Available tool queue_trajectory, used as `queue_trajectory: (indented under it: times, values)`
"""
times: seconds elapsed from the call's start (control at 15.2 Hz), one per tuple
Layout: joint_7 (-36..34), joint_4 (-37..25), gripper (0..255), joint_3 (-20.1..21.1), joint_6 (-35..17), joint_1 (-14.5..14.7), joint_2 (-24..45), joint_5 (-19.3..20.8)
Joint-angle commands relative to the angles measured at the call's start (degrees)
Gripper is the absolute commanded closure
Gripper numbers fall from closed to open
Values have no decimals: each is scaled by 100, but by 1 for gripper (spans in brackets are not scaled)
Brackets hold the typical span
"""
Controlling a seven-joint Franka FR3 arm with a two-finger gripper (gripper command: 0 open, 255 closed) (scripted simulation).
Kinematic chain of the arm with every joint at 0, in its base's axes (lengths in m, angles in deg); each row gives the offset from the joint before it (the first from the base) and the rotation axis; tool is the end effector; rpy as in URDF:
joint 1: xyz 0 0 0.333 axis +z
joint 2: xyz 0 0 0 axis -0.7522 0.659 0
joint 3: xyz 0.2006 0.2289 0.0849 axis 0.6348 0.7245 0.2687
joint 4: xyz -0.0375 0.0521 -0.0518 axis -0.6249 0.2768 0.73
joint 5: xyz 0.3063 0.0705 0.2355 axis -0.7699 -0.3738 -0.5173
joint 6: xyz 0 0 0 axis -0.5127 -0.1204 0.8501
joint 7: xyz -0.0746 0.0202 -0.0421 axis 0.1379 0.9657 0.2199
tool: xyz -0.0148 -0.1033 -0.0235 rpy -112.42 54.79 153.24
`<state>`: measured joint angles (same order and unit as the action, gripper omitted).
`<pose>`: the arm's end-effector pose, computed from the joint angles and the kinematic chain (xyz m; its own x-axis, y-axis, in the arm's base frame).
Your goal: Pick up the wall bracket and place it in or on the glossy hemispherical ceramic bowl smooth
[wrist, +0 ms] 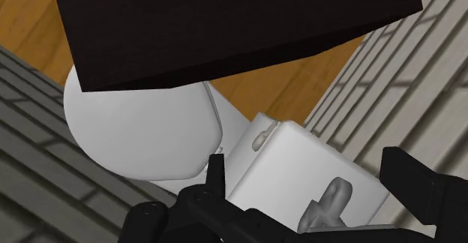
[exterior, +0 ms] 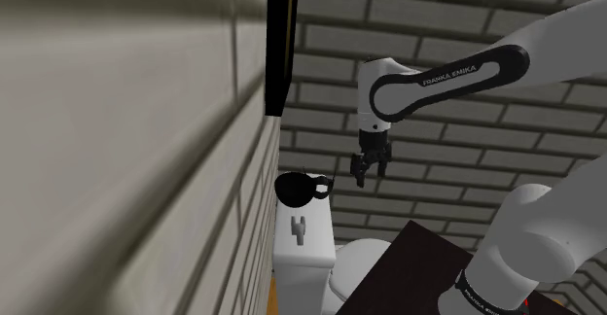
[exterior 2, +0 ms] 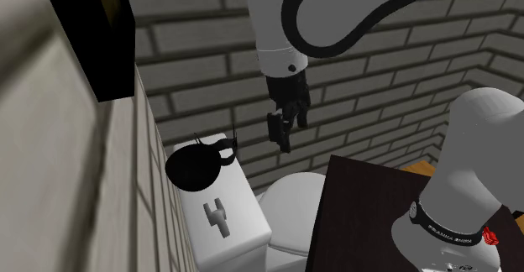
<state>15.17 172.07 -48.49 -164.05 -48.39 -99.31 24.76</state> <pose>0.3778 0.0079 0.4039 0.9609 -0.1967 -0.1949 -0.1911 -0.9804 0.0475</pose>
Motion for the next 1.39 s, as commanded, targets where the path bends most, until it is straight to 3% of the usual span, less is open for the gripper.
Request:
queue_trajectory:
  times: [0.0, 0.66, 1.32]
  values:
    - [-50, 8, 0, 30, -509, 26, 449, -49]
    - [-219, -635, 0, 142, -2315, 131, 2695, -232]
    - [-352, -2065, 0, 214, -3377, 233, 4976, -332]
